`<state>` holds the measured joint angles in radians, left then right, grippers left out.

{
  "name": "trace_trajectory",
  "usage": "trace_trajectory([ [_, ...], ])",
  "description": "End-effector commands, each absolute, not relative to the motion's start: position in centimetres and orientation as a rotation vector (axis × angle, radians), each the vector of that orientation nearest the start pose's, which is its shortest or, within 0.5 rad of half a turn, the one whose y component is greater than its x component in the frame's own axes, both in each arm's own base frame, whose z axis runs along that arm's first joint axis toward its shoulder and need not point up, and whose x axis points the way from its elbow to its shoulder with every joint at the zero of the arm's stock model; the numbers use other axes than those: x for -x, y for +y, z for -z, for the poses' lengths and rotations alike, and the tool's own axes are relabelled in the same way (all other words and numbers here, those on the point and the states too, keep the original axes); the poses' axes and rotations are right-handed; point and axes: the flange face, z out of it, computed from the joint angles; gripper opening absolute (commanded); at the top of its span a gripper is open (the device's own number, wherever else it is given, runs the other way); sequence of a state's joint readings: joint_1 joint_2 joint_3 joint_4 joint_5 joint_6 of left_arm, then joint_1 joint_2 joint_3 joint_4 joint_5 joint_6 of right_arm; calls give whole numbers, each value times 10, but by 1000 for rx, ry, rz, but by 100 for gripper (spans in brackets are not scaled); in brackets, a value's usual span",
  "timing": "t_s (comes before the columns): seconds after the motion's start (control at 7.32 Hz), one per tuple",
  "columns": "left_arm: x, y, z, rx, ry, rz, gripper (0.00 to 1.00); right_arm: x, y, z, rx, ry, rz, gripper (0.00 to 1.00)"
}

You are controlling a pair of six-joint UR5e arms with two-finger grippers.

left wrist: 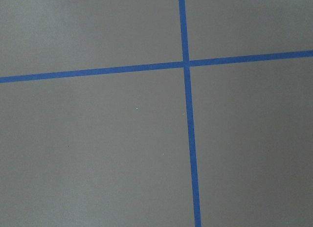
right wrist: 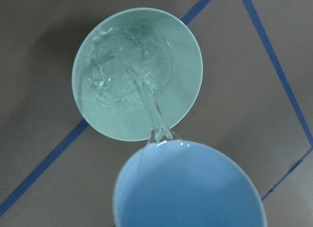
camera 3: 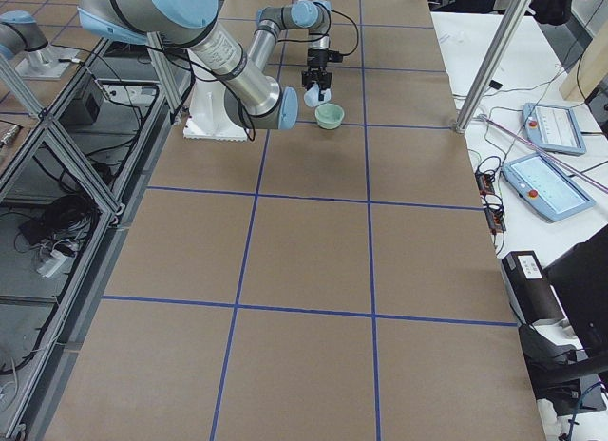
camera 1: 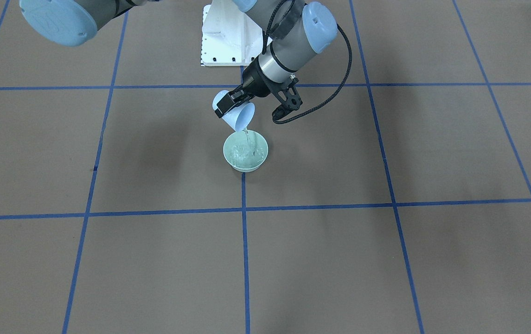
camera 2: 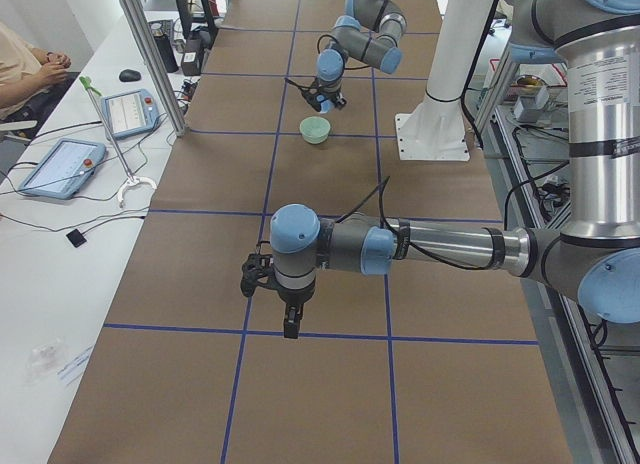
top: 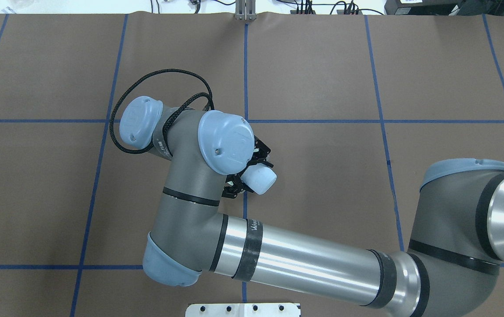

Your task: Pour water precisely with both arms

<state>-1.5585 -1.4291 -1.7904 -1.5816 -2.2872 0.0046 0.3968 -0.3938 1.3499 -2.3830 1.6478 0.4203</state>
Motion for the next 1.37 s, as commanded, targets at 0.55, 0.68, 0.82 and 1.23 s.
trace_trajectory([
  [0.55,63,-440,-616,-87,716,-50,100,625,-399,-89,-45,-154,754,0],
  [0.68,62,-441,-615,-88,716,-50,100,622,-398,-80,-62,-176,747,0],
  [0.82,62,-441,-615,-90,716,-51,100,612,-396,-73,-86,-204,740,0],
  [1.23,62,-439,-615,-89,718,-52,100,550,-395,-58,-227,-382,595,0],
])
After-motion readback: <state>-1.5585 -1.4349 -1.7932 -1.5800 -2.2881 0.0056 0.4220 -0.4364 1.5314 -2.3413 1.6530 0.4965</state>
